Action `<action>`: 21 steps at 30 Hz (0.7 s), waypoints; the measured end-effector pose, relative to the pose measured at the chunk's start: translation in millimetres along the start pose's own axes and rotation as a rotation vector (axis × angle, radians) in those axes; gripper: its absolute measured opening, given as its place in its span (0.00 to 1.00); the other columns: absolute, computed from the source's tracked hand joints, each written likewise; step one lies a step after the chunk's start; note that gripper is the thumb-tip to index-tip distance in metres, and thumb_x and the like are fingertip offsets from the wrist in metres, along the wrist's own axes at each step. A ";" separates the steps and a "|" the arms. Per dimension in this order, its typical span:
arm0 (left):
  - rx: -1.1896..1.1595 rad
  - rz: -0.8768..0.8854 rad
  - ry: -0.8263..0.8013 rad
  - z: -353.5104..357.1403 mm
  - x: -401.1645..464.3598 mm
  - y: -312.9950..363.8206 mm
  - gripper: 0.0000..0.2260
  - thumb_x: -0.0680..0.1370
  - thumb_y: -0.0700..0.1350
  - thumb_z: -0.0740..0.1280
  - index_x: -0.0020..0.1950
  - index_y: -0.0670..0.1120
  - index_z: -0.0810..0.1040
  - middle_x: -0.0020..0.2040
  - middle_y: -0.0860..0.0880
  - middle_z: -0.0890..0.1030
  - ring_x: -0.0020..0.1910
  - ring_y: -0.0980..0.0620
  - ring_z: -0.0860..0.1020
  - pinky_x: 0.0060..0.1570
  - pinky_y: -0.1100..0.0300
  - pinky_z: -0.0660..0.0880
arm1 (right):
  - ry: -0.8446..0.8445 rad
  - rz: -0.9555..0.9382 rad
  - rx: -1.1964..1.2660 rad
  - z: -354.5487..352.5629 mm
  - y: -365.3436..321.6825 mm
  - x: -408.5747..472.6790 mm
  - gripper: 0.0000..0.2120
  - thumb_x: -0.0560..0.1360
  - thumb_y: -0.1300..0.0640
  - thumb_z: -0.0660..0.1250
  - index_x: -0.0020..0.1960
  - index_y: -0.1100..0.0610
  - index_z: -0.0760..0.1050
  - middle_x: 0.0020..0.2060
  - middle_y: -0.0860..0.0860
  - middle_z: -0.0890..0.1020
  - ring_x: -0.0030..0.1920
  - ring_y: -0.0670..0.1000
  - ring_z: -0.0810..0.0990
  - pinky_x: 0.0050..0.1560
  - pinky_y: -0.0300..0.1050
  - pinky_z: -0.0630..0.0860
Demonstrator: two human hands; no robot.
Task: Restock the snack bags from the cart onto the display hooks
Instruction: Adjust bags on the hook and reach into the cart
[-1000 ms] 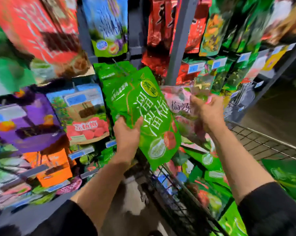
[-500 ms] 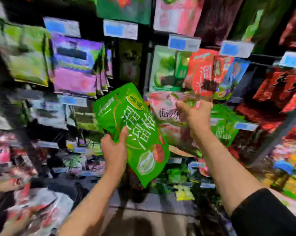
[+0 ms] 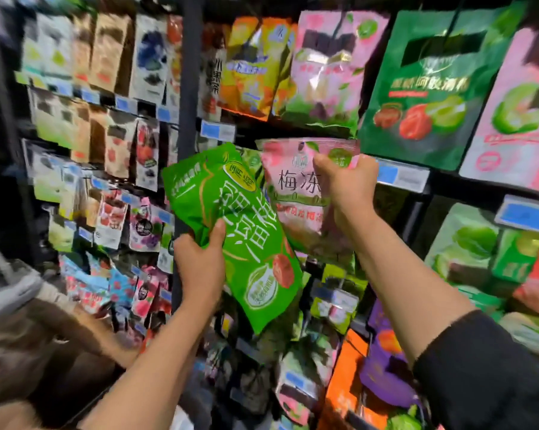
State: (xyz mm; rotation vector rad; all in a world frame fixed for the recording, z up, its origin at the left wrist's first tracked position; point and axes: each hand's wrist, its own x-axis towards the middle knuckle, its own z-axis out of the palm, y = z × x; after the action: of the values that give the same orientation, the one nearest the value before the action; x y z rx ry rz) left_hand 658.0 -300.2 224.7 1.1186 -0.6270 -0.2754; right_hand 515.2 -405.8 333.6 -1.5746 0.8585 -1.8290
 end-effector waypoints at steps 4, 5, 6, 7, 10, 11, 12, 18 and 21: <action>-0.118 0.082 0.051 28.0 50.9 35.6 0.07 0.76 0.43 0.70 0.48 0.43 0.74 0.47 0.45 0.78 0.48 0.49 0.77 0.45 0.61 0.70 | 0.005 -0.086 0.121 29.9 -30.7 68.1 0.26 0.65 0.61 0.77 0.31 0.51 0.57 0.29 0.48 0.61 0.32 0.47 0.61 0.32 0.43 0.59; -0.131 0.097 0.057 34.3 62.8 42.5 0.07 0.76 0.44 0.71 0.48 0.43 0.74 0.49 0.44 0.78 0.50 0.49 0.77 0.47 0.59 0.71 | 0.004 -0.089 0.165 33.6 -39.7 82.8 0.25 0.64 0.63 0.77 0.28 0.51 0.59 0.26 0.46 0.63 0.32 0.47 0.63 0.31 0.43 0.61; -0.145 0.117 0.061 40.3 72.9 49.2 0.07 0.76 0.44 0.71 0.48 0.44 0.74 0.49 0.43 0.78 0.50 0.48 0.77 0.49 0.58 0.72 | 0.019 -0.077 0.204 38.1 -45.6 100.1 0.24 0.63 0.65 0.76 0.24 0.51 0.61 0.23 0.44 0.64 0.31 0.47 0.64 0.31 0.44 0.63; -0.145 0.130 0.064 45.9 84.0 52.9 0.07 0.76 0.44 0.71 0.48 0.44 0.75 0.49 0.43 0.78 0.50 0.47 0.78 0.50 0.57 0.73 | 0.043 -0.078 0.228 42.0 -53.2 115.4 0.23 0.62 0.66 0.76 0.21 0.53 0.64 0.22 0.43 0.66 0.31 0.46 0.66 0.31 0.45 0.65; -0.191 0.155 0.028 63.8 107.4 68.5 0.13 0.73 0.49 0.74 0.48 0.42 0.76 0.45 0.45 0.79 0.46 0.47 0.79 0.49 0.60 0.76 | 0.085 -0.059 0.277 51.3 -63.9 160.4 0.16 0.54 0.62 0.77 0.24 0.56 0.68 0.26 0.49 0.75 0.32 0.49 0.73 0.33 0.56 0.76; -0.223 0.166 0.018 69.1 113.9 72.6 0.17 0.71 0.50 0.74 0.50 0.40 0.77 0.47 0.44 0.80 0.47 0.46 0.79 0.50 0.59 0.76 | 0.099 -0.043 0.285 53.7 -64.3 174.2 0.15 0.51 0.61 0.76 0.26 0.56 0.69 0.28 0.52 0.76 0.33 0.50 0.75 0.37 0.60 0.79; -0.242 0.178 -0.001 74.1 120.4 75.1 0.19 0.71 0.49 0.75 0.54 0.37 0.78 0.50 0.42 0.81 0.48 0.47 0.79 0.49 0.58 0.76 | 0.109 -0.033 0.295 56.3 -63.8 187.1 0.16 0.51 0.61 0.76 0.28 0.57 0.69 0.29 0.53 0.78 0.35 0.52 0.77 0.40 0.63 0.79; -0.285 0.172 -0.103 93.4 162.3 81.8 0.06 0.74 0.41 0.73 0.42 0.44 0.76 0.42 0.48 0.79 0.42 0.51 0.78 0.39 0.61 0.73 | 0.251 0.039 0.375 78.7 -77.0 227.1 0.21 0.60 0.70 0.75 0.37 0.56 0.63 0.43 0.56 0.80 0.50 0.57 0.82 0.52 0.57 0.80; -0.316 0.181 -0.194 101.2 180.1 84.2 0.06 0.74 0.39 0.72 0.40 0.49 0.78 0.38 0.53 0.81 0.36 0.58 0.79 0.39 0.60 0.76 | 0.288 0.054 0.337 87.6 -83.7 243.7 0.16 0.60 0.71 0.74 0.38 0.59 0.69 0.46 0.59 0.82 0.45 0.56 0.83 0.44 0.52 0.82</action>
State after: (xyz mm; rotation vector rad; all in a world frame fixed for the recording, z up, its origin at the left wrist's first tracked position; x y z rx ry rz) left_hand 732.9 -431.4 388.9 0.7315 -0.8207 -0.3167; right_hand 566.1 -549.6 559.0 -1.0881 0.6617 -2.0657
